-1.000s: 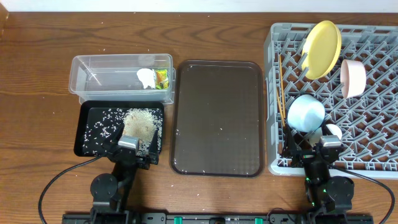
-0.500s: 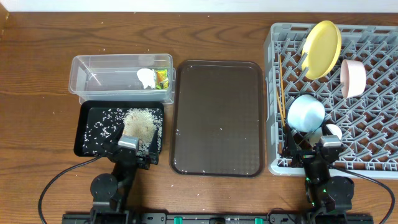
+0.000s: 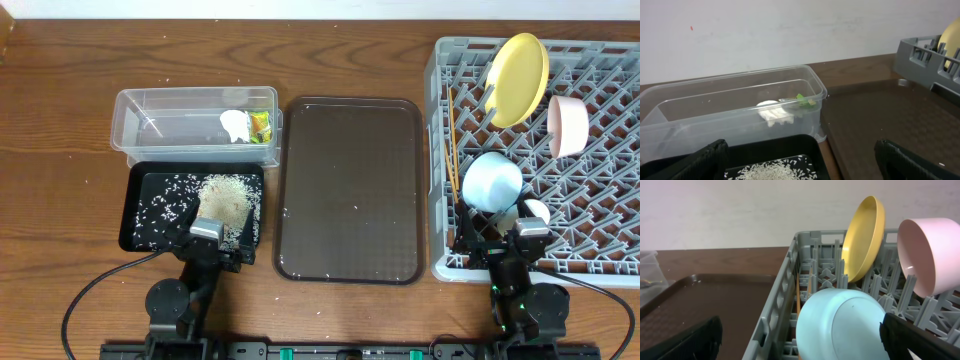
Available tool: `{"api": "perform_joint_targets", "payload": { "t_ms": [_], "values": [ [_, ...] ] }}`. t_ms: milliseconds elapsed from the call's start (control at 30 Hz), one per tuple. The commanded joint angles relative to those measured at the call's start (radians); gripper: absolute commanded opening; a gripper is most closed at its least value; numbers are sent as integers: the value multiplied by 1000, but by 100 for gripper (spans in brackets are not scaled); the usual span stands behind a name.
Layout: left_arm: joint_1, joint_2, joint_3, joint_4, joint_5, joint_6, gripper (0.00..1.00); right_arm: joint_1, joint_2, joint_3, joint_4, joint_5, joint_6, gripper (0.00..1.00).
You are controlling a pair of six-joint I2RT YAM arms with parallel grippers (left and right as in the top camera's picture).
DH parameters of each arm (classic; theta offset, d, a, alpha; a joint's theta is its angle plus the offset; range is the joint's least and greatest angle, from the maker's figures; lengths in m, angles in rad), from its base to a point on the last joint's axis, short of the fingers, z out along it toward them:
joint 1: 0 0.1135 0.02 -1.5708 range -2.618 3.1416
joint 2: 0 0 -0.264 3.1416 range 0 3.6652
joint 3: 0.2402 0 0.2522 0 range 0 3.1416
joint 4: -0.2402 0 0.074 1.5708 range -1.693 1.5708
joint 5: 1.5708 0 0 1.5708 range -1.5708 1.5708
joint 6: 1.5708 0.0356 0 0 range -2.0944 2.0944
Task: Sort waste into correct bins and load items into the dishwasher rack
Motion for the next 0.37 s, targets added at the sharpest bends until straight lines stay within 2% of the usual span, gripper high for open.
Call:
{"api": "perform_joint_targets", "payload": {
  "t_ms": [0, 333],
  "values": [
    [6, -3, -26, -19, -28, 10, 95, -7, -6, -3, -2, 14, -2, 99],
    [6, -3, -26, -23, -69, 10, 95, -7, -6, -3, -2, 14, -3, 99]
  ]
}}
